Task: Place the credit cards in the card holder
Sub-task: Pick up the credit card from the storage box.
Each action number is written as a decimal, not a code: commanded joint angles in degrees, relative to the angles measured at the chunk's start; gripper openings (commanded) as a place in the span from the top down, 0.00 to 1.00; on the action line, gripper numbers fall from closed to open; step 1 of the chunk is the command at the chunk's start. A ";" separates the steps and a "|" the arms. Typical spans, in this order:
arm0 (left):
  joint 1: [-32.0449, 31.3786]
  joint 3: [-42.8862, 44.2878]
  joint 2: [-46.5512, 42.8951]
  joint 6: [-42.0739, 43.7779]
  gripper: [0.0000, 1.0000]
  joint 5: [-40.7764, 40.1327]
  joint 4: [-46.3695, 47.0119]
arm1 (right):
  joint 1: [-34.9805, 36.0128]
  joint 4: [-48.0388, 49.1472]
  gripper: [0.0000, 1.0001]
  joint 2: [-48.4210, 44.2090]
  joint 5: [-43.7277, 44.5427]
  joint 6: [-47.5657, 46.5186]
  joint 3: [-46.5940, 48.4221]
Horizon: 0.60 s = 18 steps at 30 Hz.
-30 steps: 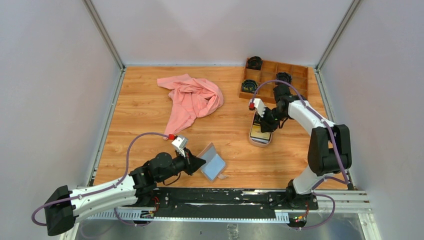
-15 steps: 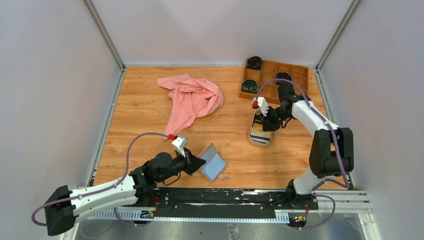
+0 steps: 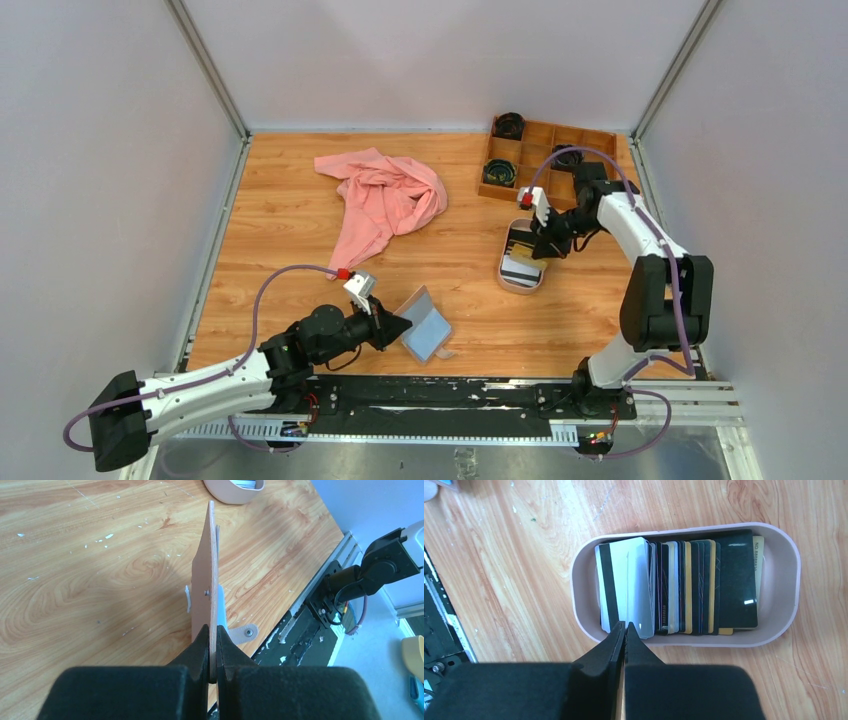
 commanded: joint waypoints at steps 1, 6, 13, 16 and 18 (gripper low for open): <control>0.29 0.50 0.08 0.03 1.00 0.22 2.42 | -1.47 -7.05 1.00 1.00 -5.52 -4.85 2.23; 0.32 0.74 0.21 1.24 1.00 0.58 2.44 | -1.46 -8.50 1.00 -1.36 -9.33 -9.33 1.32; 0.28 3.53 2.66 5.71 1.00 1.57 2.49 | -1.46 -12.35 1.00 -10.50 -20.24 -32.94 -3.98; 0.40 5.33 4.75 7.22 1.00 1.84 2.69 | -1.45 -17.93 1.00 -12.39 -24.50 -49.74 -5.63; 0.51 6.06 6.02 8.00 1.00 1.98 3.12 | -1.47 -22.10 1.00 -12.37 -26.17 -60.18 -5.67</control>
